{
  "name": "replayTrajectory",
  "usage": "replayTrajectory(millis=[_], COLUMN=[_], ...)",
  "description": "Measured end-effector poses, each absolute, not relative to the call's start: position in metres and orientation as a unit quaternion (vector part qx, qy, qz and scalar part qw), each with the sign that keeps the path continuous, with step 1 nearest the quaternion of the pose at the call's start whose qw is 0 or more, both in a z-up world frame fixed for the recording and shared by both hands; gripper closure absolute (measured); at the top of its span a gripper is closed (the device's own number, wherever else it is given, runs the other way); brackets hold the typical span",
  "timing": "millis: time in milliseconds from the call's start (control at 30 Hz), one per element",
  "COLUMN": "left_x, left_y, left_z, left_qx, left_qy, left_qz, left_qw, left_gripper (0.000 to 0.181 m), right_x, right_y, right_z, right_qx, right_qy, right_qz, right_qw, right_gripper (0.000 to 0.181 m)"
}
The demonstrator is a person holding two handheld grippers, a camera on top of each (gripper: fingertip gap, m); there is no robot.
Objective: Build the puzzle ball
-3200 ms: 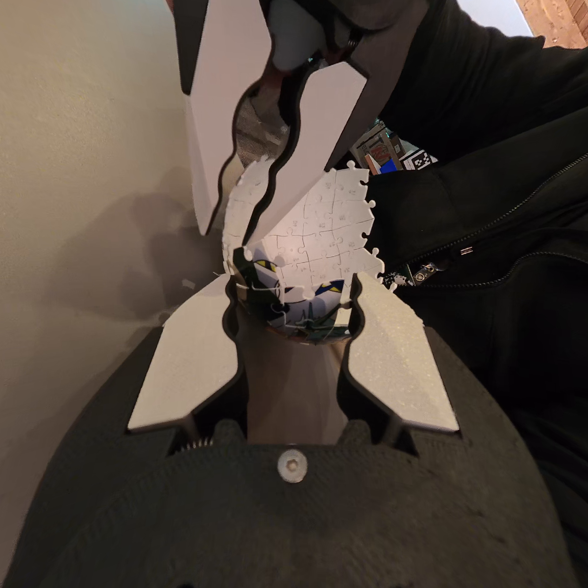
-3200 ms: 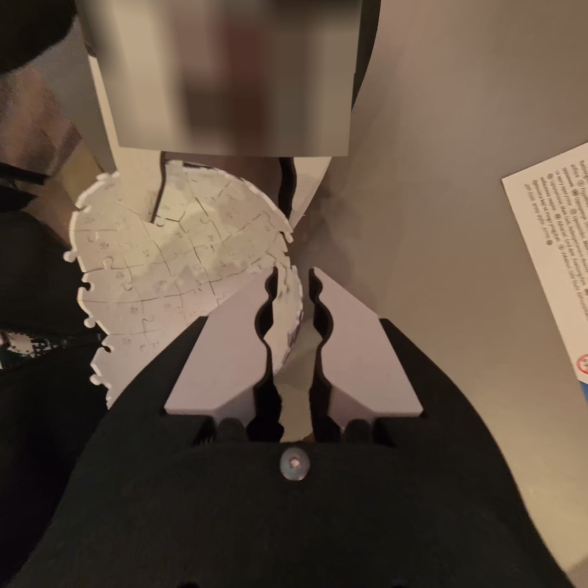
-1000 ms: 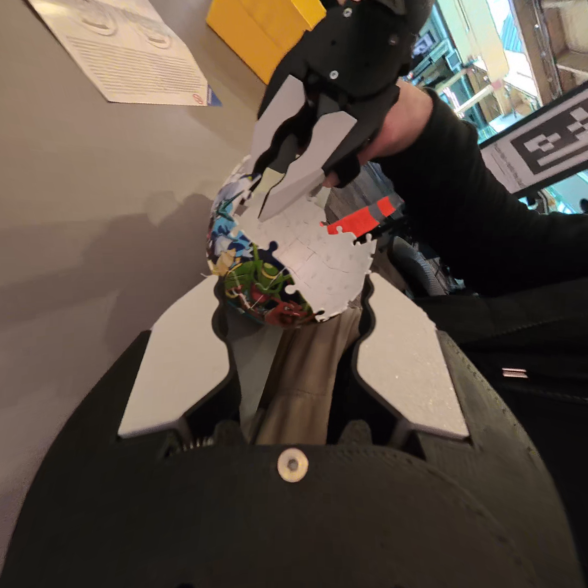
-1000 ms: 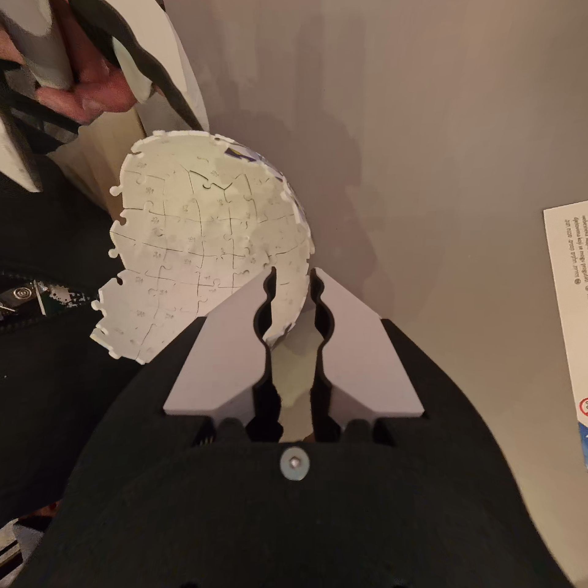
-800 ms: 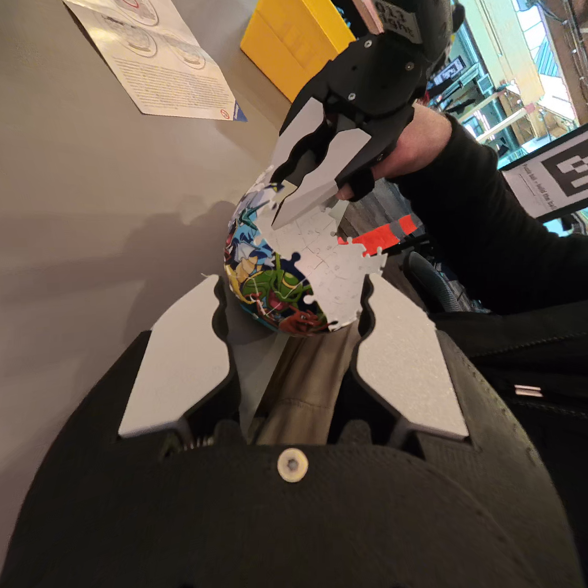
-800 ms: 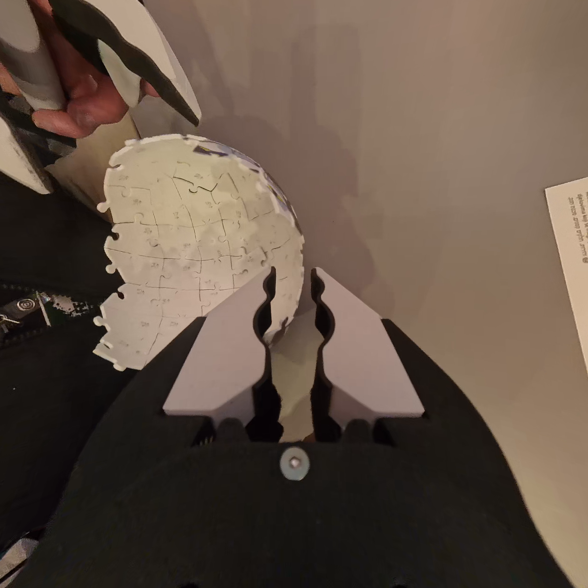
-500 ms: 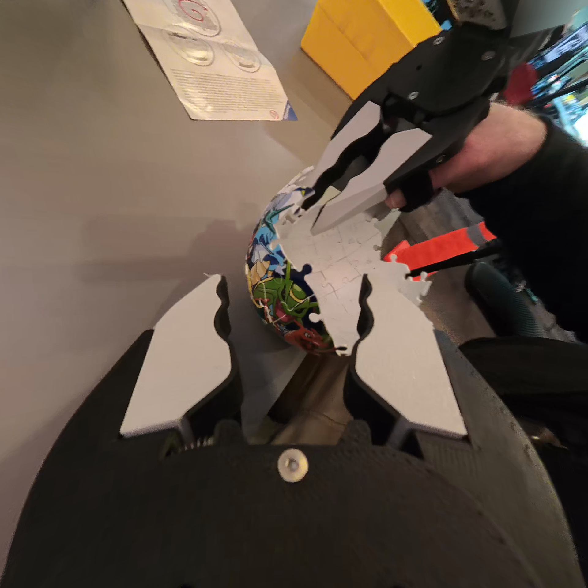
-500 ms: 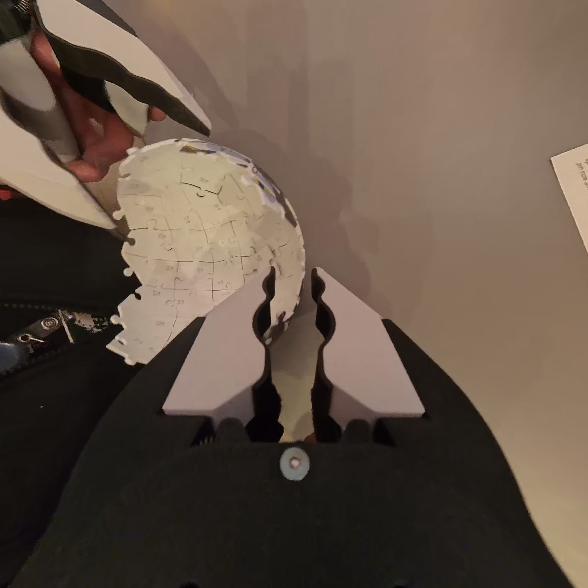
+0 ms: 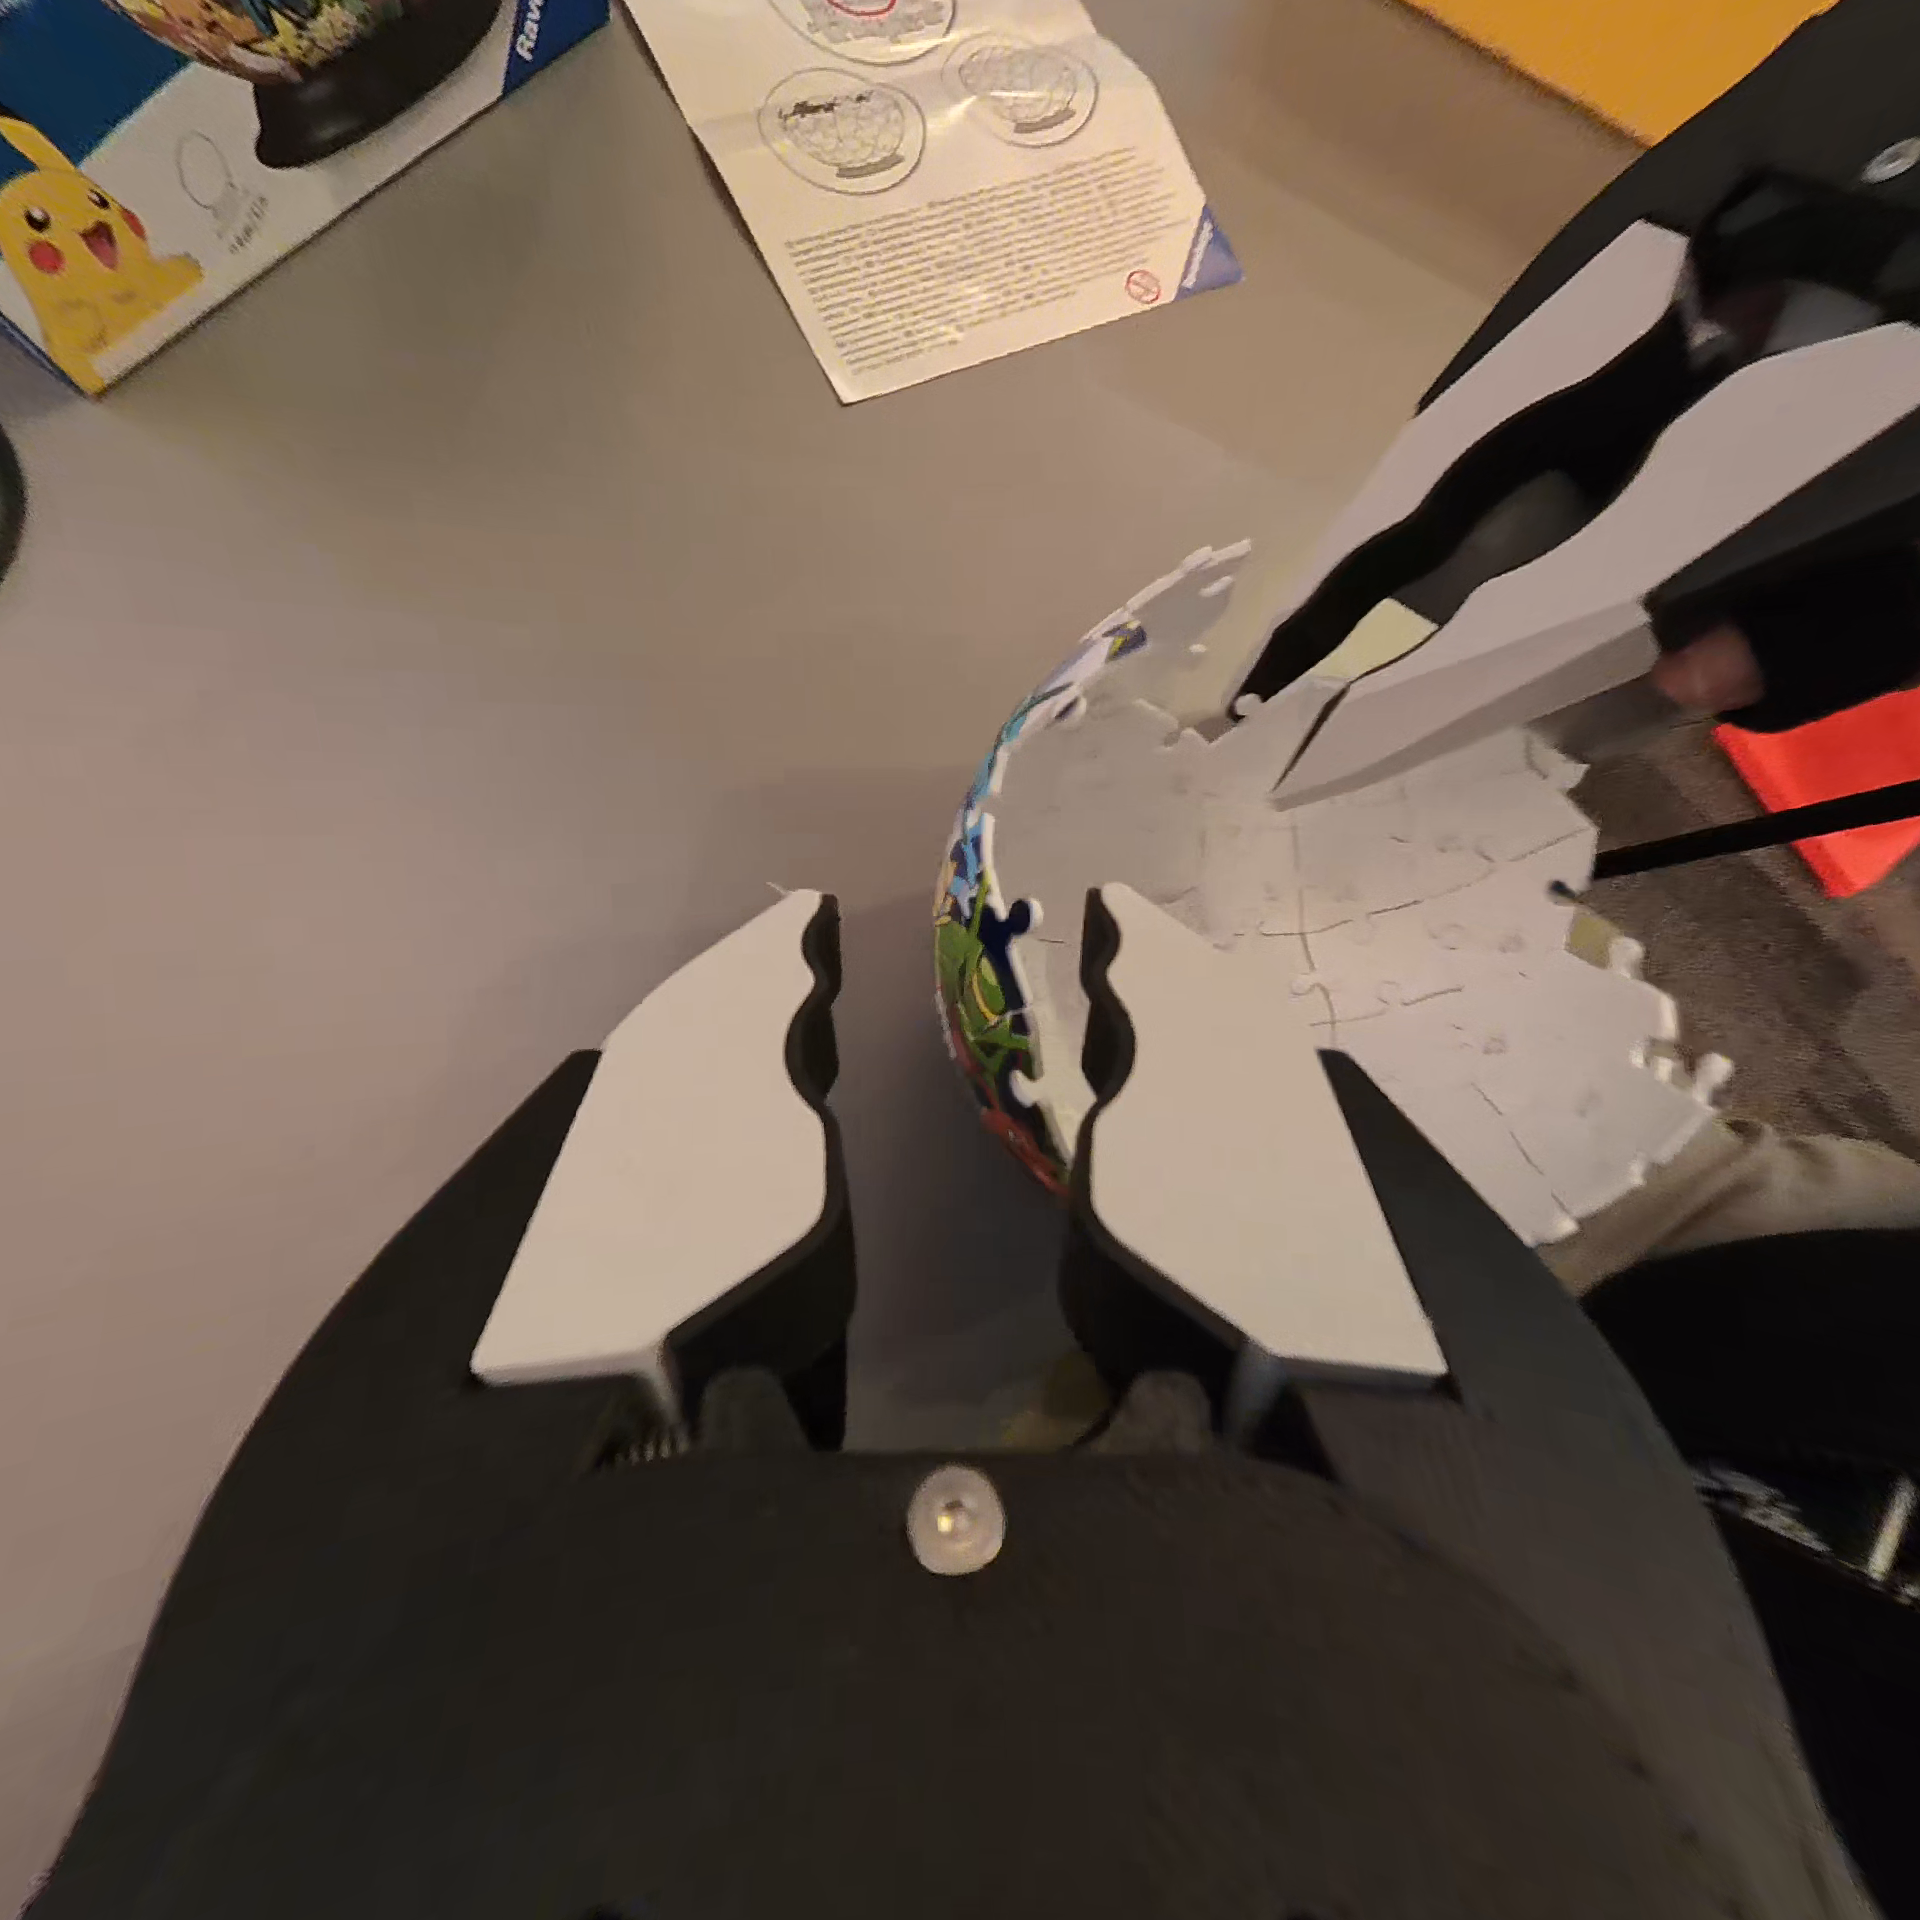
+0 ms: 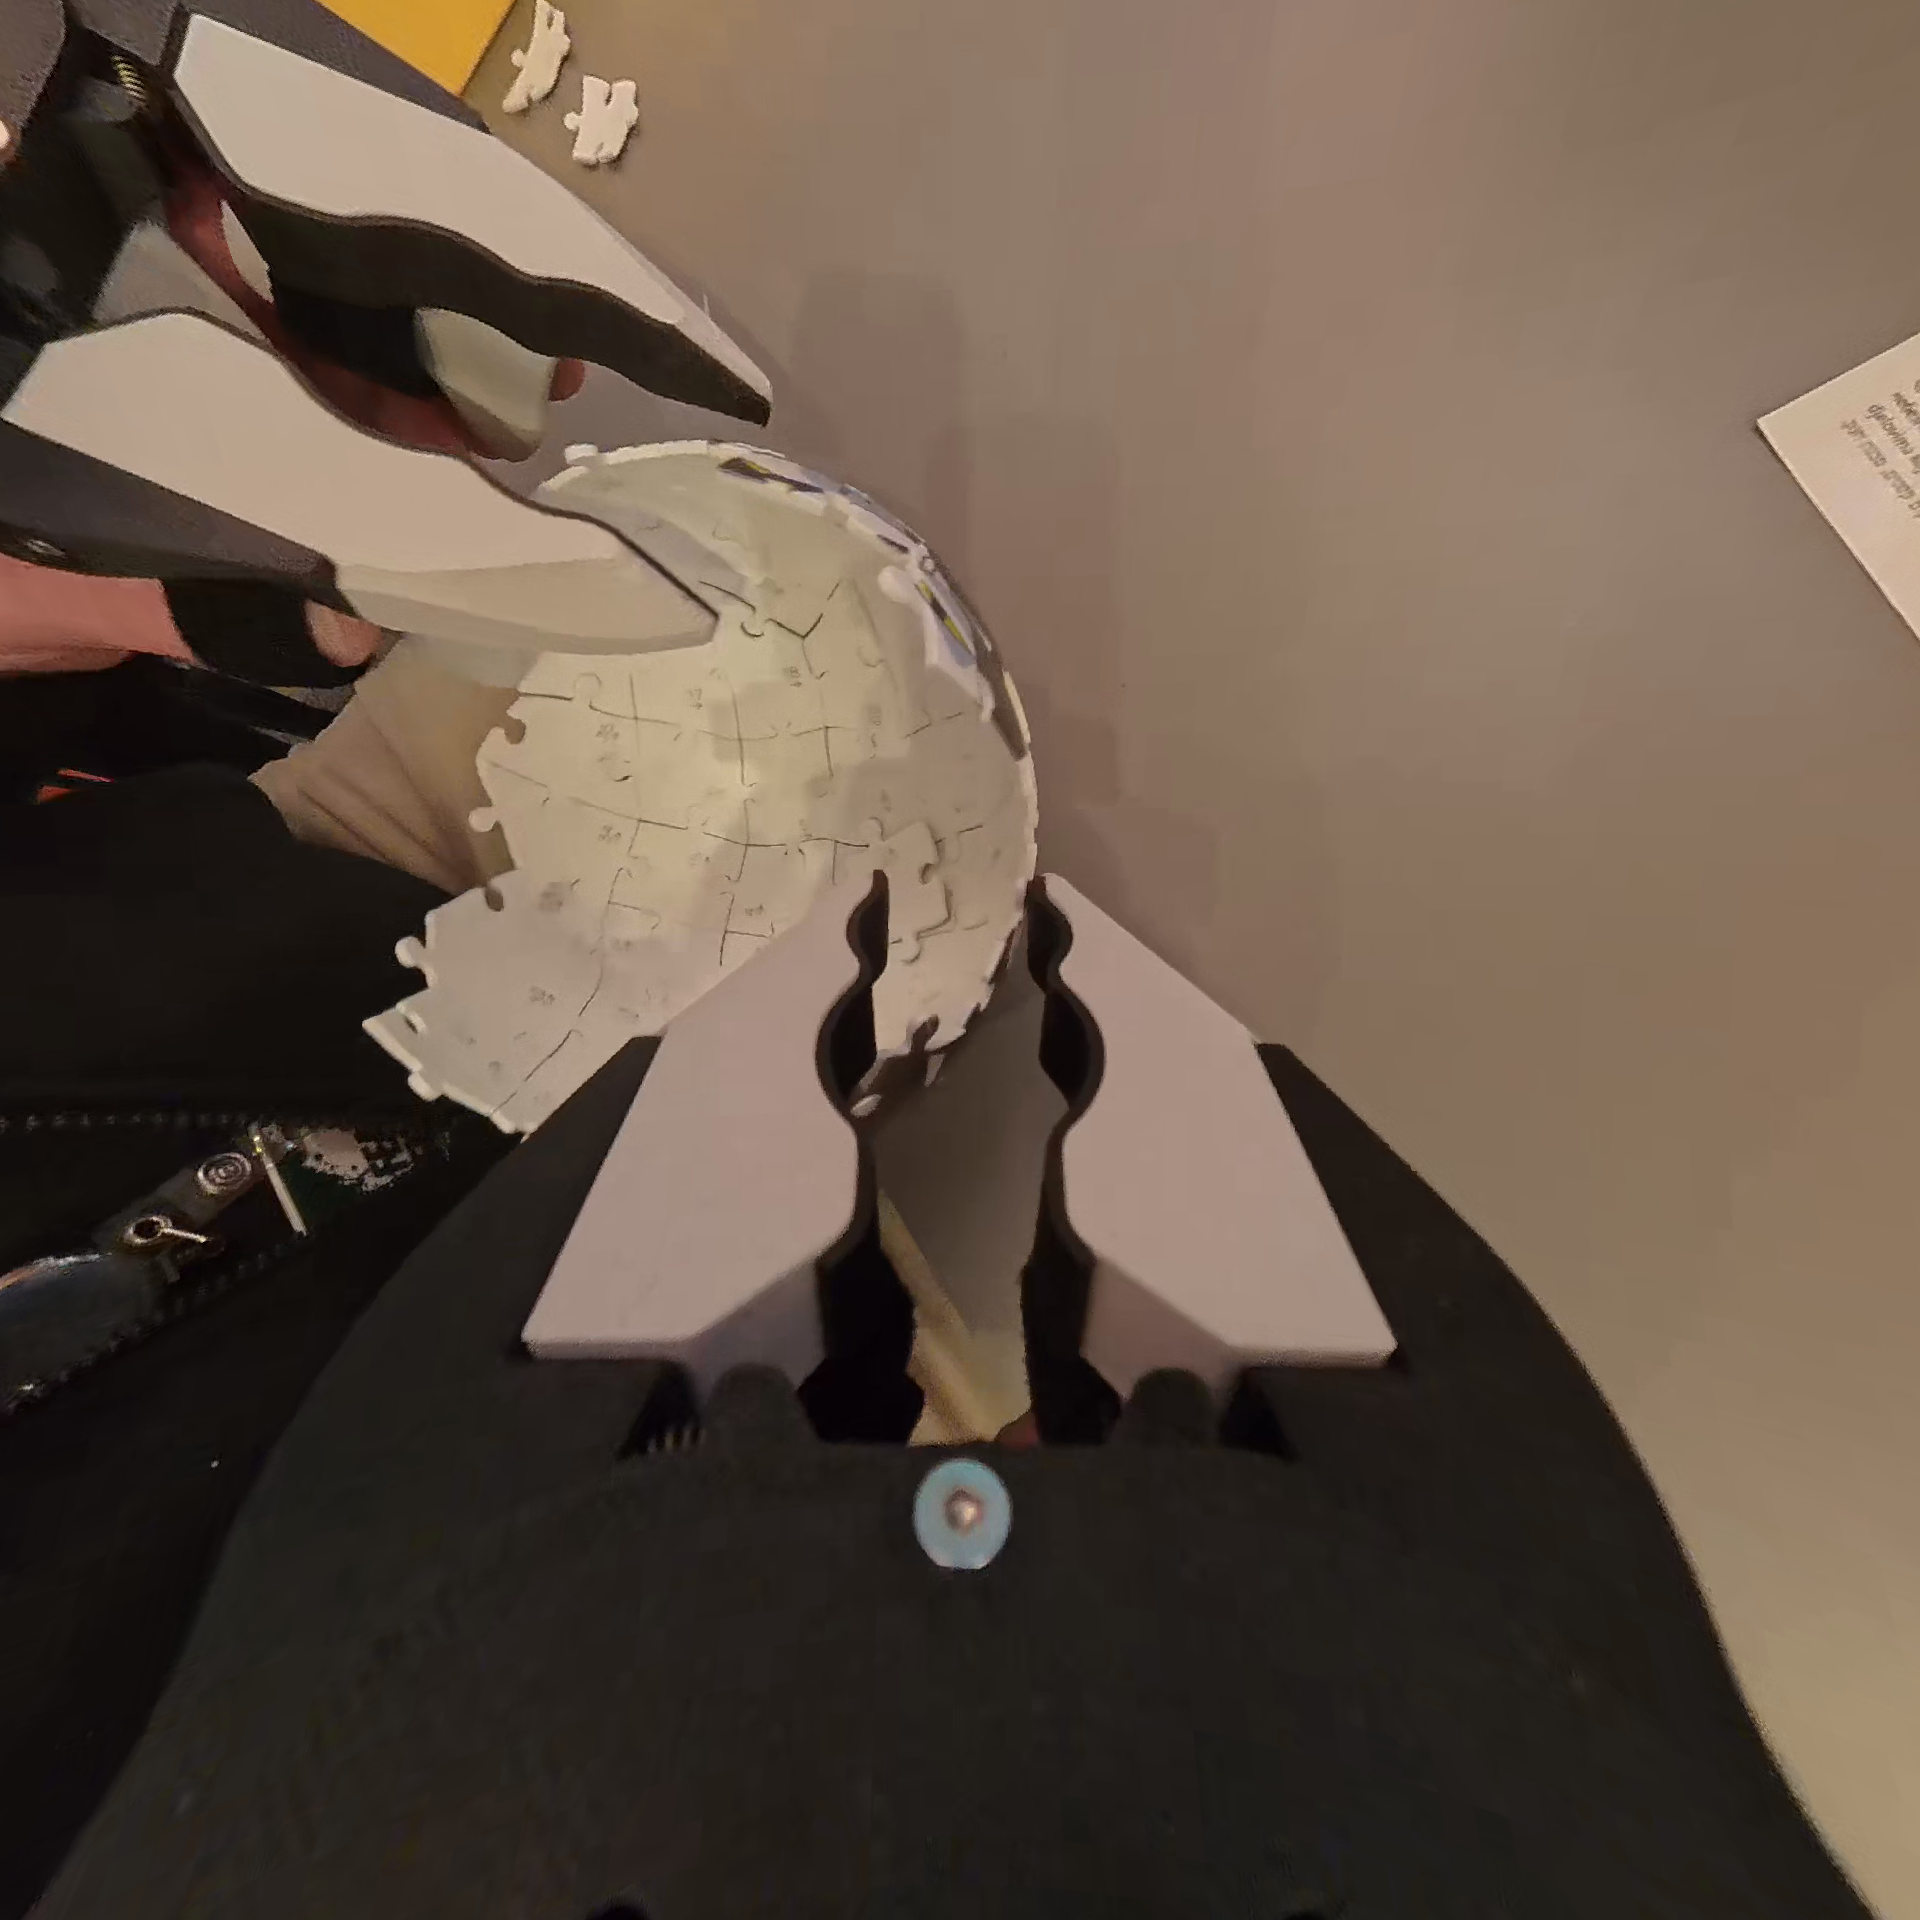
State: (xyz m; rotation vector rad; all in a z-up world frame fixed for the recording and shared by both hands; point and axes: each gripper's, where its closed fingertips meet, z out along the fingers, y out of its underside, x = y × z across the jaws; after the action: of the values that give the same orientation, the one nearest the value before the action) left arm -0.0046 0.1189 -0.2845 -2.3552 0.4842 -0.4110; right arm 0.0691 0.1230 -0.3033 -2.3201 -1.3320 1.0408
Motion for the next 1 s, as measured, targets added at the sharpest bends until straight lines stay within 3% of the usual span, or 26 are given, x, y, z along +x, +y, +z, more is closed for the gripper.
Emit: replayTrajectory(millis=[467,1000], left_x=[-0.007,-0.027], left_y=[0.134,0.155], left_z=[-0.287,-0.269], left_qx=[-0.905,-0.868], left_qy=[0.255,0.33], left_qz=[-0.034,0.107], left_qw=[0.34,0.356], left_gripper=[0.177,0.179], right_x=[0.079,0.1], right_y=[0.123,0.137], right_z=[-0.29,-0.282], right_qx=[-0.796,-0.793], right_qy=[-0.426,-0.394], right_qz=[0.393,0.417], right_qw=[0.176,0.206], right_gripper=[0.151,0.151])
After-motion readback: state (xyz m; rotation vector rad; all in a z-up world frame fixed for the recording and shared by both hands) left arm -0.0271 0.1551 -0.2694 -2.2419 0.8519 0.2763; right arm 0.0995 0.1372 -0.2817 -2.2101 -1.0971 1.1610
